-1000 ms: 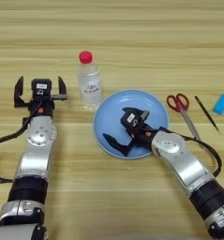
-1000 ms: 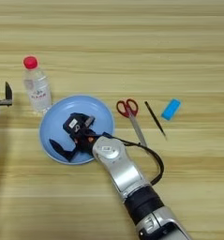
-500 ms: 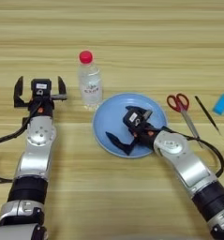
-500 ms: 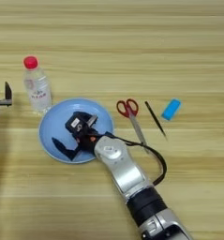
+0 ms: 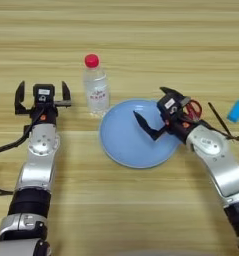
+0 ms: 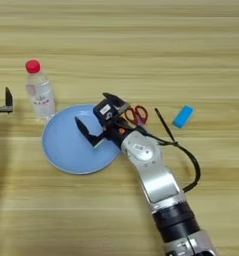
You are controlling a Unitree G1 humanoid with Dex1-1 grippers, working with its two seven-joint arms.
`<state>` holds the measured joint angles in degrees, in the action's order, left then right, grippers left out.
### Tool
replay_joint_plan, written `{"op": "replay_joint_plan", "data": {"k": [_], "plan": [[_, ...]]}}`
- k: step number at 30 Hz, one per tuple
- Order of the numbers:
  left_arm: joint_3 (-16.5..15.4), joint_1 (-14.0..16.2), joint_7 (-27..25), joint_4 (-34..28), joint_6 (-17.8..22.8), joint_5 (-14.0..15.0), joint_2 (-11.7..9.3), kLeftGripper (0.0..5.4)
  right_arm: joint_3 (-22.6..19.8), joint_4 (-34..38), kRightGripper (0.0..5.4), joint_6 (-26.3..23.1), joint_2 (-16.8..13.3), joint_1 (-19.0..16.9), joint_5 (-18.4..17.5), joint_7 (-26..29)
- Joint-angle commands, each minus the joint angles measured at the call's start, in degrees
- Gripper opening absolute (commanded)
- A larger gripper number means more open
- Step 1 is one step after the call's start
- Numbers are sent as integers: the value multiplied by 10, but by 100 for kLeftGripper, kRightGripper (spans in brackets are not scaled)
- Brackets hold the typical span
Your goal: Move the objects on the table
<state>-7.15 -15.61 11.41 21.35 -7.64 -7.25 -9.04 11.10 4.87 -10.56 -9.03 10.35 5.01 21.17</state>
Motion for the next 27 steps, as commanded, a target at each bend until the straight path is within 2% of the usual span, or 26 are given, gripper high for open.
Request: {"op": "replay_joint_plan", "data": {"k": [1, 5, 8, 12, 16, 24, 27], "plan": [[-4, -4, -22, -5, -4, 25, 5, 534, -59, 31, 540, -32, -24, -27, -19, -21], [-9, -4, -38, -8, -2, 46, 6, 534, -131, 36, 540, -50, -46, -39, -34, -51], [-9, -4, -44, -8, -6, 47, 7, 534, -182, -5, 540, -51, -62, -18, -37, -88], [-9, -2, -48, -11, -8, 50, 7, 534, -222, -76, 540, -37, -84, 11, -28, -132], [-9, -2, -51, -11, -9, 52, 6, 534, -236, -148, 540, -20, -96, 38, -29, -155], [-9, -2, -50, -11, -9, 51, 6, 534, -240, -261, 540, -22, -95, 91, -66, -133], [-9, -2, -48, -10, -9, 49, 6, 534, -241, -280, 540, -23, -95, 105, -78, -124]]}}
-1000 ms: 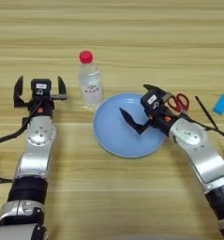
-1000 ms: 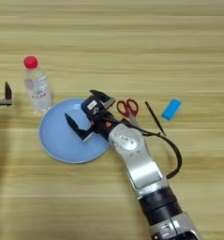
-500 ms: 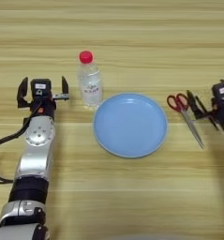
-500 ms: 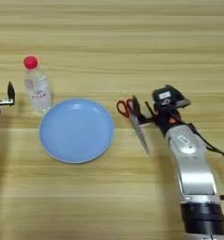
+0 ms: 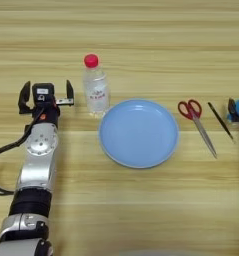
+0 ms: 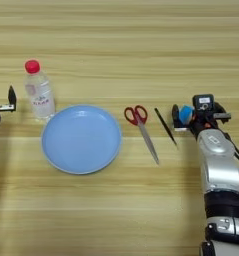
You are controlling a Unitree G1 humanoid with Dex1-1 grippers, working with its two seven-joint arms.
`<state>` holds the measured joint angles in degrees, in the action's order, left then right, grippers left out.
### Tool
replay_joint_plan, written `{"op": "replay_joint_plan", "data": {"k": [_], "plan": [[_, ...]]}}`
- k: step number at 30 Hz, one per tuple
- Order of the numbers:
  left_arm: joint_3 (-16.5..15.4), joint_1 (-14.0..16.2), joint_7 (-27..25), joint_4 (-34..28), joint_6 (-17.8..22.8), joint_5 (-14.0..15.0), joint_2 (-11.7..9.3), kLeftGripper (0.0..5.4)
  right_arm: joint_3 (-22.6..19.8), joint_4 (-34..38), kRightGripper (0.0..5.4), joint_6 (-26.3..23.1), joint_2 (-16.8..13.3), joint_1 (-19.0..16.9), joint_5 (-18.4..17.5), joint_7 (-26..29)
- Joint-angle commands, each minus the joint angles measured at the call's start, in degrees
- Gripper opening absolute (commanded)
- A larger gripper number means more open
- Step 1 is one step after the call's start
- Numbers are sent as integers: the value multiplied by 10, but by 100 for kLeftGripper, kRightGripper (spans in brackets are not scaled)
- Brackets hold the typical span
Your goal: Move the objects on the table
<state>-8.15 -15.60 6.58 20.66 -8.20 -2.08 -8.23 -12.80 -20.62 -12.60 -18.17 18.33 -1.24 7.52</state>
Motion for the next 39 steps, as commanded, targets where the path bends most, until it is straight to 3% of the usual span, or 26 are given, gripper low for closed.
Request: {"op": "replay_joint_plan", "data": {"k": [1, 16, 36, 39], "plan": [[1, -3, 0, -2, -4, -3, -3, 534, -3, -38, 540, 1, -5, 33, -18, 13], [1, -3, 2, 0, -4, -5, -5, 534, 1, -114, 540, -8, -14, 52, -20, 11], [2, -1, 1, -3, -4, -5, -3, 534, 13, -133, 540, -36, -11, 49, -29, 24], [2, -1, 2, -4, -4, -5, -3, 540, 9, -129, 504, -48, -8, 50, -40, 31]]}}
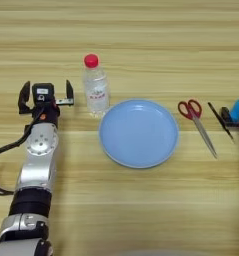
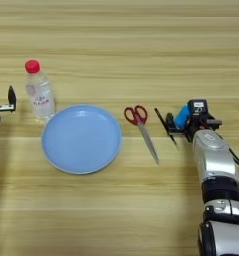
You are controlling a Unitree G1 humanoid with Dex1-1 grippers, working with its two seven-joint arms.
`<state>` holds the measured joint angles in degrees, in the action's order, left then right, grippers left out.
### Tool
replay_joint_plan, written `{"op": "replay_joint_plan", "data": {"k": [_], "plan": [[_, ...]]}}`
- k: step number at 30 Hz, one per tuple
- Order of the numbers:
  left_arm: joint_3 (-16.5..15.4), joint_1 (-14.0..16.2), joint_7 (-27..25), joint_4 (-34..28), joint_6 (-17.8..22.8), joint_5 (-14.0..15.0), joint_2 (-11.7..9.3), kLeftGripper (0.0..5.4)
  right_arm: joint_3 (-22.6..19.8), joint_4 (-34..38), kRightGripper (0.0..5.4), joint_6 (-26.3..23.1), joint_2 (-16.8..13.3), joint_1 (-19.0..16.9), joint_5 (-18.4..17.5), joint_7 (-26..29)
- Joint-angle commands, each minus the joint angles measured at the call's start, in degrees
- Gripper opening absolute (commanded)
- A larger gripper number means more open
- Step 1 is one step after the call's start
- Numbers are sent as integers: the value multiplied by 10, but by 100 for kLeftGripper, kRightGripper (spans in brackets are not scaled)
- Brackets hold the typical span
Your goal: Move the objects on the table
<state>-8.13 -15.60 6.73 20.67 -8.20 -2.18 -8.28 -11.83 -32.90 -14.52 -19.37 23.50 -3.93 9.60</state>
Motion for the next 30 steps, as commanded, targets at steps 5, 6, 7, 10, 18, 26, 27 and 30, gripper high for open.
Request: {"op": "replay_joint_plan", "data": {"k": [5, 6, 7, 10, 18, 26, 27, 30], "plan": [[2, 0, 0, -5, -4, -4, -2, 540, -1, 7, 443, -48, 7, -5, -27, 16], [2, 0, 0, -5, -4, -4, -2, 540, 0, 8, 427, -49, 7, -6, -28, 16], [2, 0, 0, -6, -3, -4, -2, 540, 0, 9, 416, -50, 7, -6, -29, 16], [2, 0, 1, -6, -3, -4, -2, 540, 1, 11, 386, -52, 7, -7, -30, 15], [2, 0, 0, -6, -3, -4, -3, 540, 2, 12, 306, -51, 6, -8, -34, 12], [2, 1, 0, -7, -4, -3, -2, 540, 2, 12, 211, -46, 6, -9, -33, 9], [2, 1, 0, -7, -4, -3, -2, 540, 2, 13, 194, -46, 6, -9, -33, 9], [2, 2, 0, -9, -4, -3, -2, 540, 2, 14, 163, -46, 5, -10, -34, 10]]}}
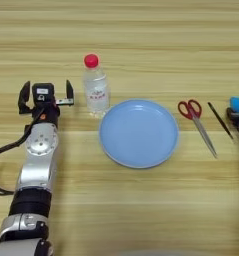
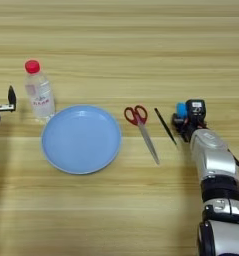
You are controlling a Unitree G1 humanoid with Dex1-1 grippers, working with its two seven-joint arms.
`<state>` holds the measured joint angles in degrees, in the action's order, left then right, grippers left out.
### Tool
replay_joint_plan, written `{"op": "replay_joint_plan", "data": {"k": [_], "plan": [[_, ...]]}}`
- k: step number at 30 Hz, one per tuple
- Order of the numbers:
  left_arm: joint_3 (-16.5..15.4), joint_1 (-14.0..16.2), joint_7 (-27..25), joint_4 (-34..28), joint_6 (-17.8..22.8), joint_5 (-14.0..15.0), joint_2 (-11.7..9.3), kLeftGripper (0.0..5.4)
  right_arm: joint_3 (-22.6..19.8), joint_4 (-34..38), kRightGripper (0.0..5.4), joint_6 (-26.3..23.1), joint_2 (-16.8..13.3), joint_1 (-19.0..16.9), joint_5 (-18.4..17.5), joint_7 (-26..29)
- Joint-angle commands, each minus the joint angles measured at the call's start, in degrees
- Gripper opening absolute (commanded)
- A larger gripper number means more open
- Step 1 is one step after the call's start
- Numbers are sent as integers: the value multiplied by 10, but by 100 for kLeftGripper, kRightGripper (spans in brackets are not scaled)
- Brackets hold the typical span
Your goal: Move the objects on the table
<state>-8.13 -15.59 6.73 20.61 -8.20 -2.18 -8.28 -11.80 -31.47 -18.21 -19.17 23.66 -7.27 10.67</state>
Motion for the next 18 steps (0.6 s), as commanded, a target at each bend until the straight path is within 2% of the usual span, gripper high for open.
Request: {"op": "replay_joint_plan", "data": {"k": [1, 10, 18], "plan": [[2, 2, 0, -8, -3, -3, -2, 540, 2, 0, 150, -9, 3, -12, 0, -1], [2, 2, 0, -10, -2, -4, -2, 540, 2, 5, 140, -4, 3, -13, 1, -3], [2, 0, 1, -5, -2, -5, -3, 540, 12, 152, 140, -26, 30, -51, -21, 4]]}}
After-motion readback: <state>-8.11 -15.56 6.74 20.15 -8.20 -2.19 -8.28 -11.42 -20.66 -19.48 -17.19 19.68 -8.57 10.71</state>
